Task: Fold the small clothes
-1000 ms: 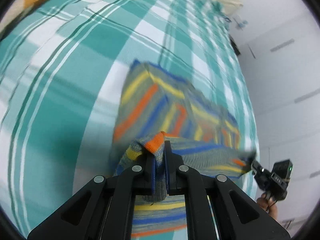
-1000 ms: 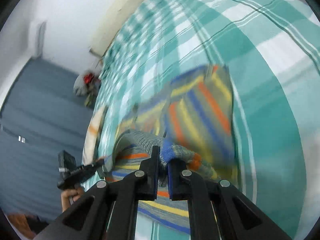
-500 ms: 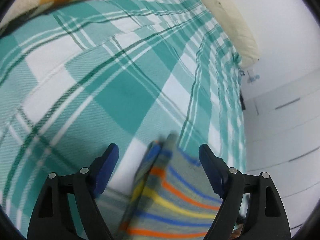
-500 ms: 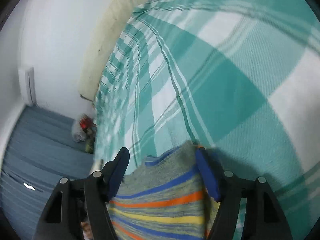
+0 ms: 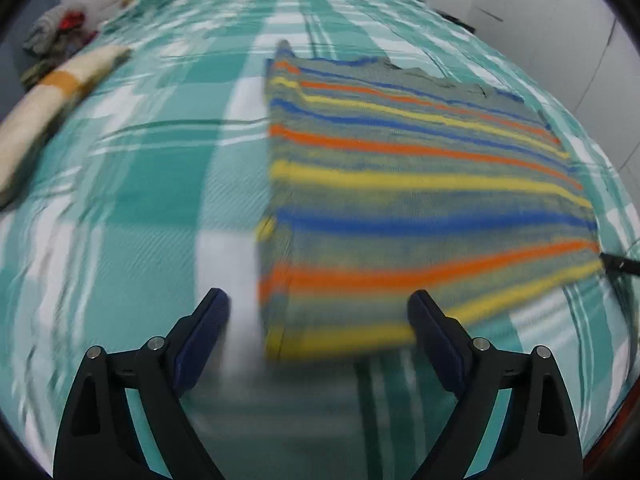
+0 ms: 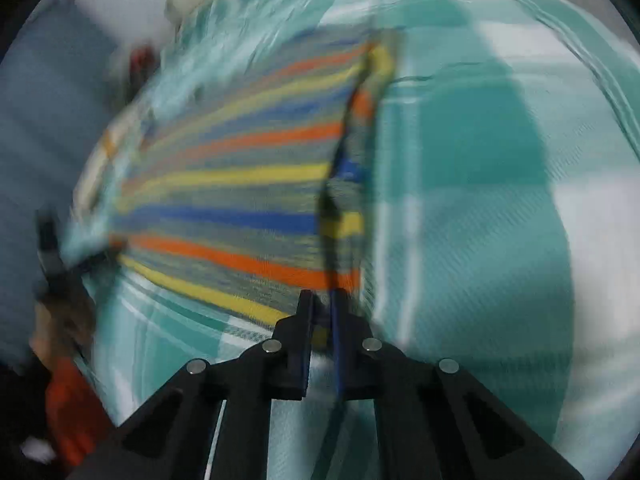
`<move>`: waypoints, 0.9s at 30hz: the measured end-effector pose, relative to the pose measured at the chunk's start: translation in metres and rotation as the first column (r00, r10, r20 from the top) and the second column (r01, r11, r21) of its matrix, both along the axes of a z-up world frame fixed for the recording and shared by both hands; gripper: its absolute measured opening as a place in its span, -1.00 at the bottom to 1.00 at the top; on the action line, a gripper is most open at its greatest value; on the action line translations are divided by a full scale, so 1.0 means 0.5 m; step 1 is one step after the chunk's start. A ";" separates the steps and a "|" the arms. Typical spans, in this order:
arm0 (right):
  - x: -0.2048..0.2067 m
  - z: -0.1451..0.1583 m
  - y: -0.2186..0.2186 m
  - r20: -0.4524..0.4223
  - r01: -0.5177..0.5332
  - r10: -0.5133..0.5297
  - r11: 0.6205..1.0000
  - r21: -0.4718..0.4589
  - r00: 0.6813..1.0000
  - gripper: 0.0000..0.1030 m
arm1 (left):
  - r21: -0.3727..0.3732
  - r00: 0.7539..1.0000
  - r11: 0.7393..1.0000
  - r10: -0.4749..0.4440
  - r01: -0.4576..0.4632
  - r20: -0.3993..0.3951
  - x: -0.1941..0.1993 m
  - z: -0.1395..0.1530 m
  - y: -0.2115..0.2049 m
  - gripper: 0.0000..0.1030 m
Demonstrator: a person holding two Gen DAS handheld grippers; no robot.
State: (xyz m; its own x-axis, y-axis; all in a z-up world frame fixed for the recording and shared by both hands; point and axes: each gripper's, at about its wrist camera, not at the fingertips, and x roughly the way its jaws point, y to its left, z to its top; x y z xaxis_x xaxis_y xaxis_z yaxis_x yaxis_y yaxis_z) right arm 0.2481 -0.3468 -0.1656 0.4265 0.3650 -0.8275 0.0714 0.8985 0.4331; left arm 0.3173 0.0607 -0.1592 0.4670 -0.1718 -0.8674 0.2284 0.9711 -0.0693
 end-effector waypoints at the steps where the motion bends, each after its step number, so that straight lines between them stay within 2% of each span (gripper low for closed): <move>1: -0.016 0.017 -0.004 0.008 0.042 -0.041 0.997 -0.064 0.999 -0.74 | -0.011 1.000 1.000 0.006 -0.006 -0.001 -0.018 0.009 0.003 0.80; 2: -0.035 0.040 -0.002 0.045 0.067 -0.062 0.989 -0.128 0.997 -0.69 | -0.021 1.000 1.000 0.007 -0.007 0.005 -0.032 0.015 0.004 0.80; 4: -0.060 0.077 0.010 0.124 0.073 -0.058 0.990 -0.124 0.991 -0.69 | -0.027 0.999 1.000 0.005 -0.004 0.046 -0.079 0.031 -0.005 0.87; 7: -0.069 0.100 0.066 0.187 -0.009 0.032 0.993 -0.118 0.982 -0.65 | -0.007 0.997 1.000 0.013 -0.013 0.080 -0.116 0.023 -0.035 0.90; 8: -0.060 0.098 0.090 0.208 -0.045 0.074 0.989 -0.138 0.975 -0.56 | 0.001 0.997 1.000 0.022 -0.022 0.077 -0.120 0.012 -0.046 0.90; 10: -0.056 0.076 0.116 0.217 -0.066 0.113 0.975 -0.213 0.970 -0.22 | 0.040 0.995 0.997 0.058 -0.061 0.078 -0.128 -0.019 -0.063 0.92; 11: -0.057 0.049 0.125 0.186 -0.046 0.096 0.966 -0.256 0.978 0.06 | 0.044 0.994 0.996 0.073 -0.077 0.086 -0.138 -0.029 -0.061 0.99; 12: -0.056 0.012 0.122 0.114 -0.020 0.053 0.961 -0.276 0.992 0.09 | 0.033 0.988 0.995 0.092 -0.097 0.120 -0.154 -0.040 -0.058 0.99; 13: -0.067 -0.010 0.114 0.097 0.012 0.011 0.971 -0.237 0.995 0.09 | 0.022 0.984 0.994 0.098 -0.102 0.151 -0.171 -0.044 -0.055 0.99; 14: -0.086 -0.003 0.107 0.142 0.054 -0.024 0.976 -0.211 0.990 0.10 | 0.021 0.981 0.994 0.102 -0.107 0.165 -0.179 -0.048 -0.054 0.99; 16: -0.122 0.009 0.109 0.145 0.085 -0.056 0.975 -0.204 0.988 0.14 | 0.028 0.980 0.993 0.105 -0.111 0.167 -0.180 -0.048 -0.054 0.99; 19: -0.173 0.016 0.121 0.193 0.127 -0.081 0.962 -0.241 0.978 0.44 | 0.032 0.979 0.993 0.103 -0.110 0.175 -0.178 -0.051 -0.055 0.99; 21: -0.182 0.001 0.129 0.198 0.115 -0.058 0.950 -0.289 0.979 0.54 | 0.042 0.978 0.993 0.102 -0.111 0.181 -0.178 -0.053 -0.058 0.99; 24: -0.193 -0.022 0.166 0.256 0.075 0.032 0.916 -0.395 0.966 0.75 | 0.045 0.976 0.993 0.102 -0.112 0.191 -0.185 -0.054 -0.059 0.99; 27: -0.193 -0.030 0.174 0.266 0.077 0.041 0.906 -0.416 0.963 0.78 | 0.038 0.977 0.993 0.101 -0.110 0.187 -0.186 -0.056 -0.057 0.99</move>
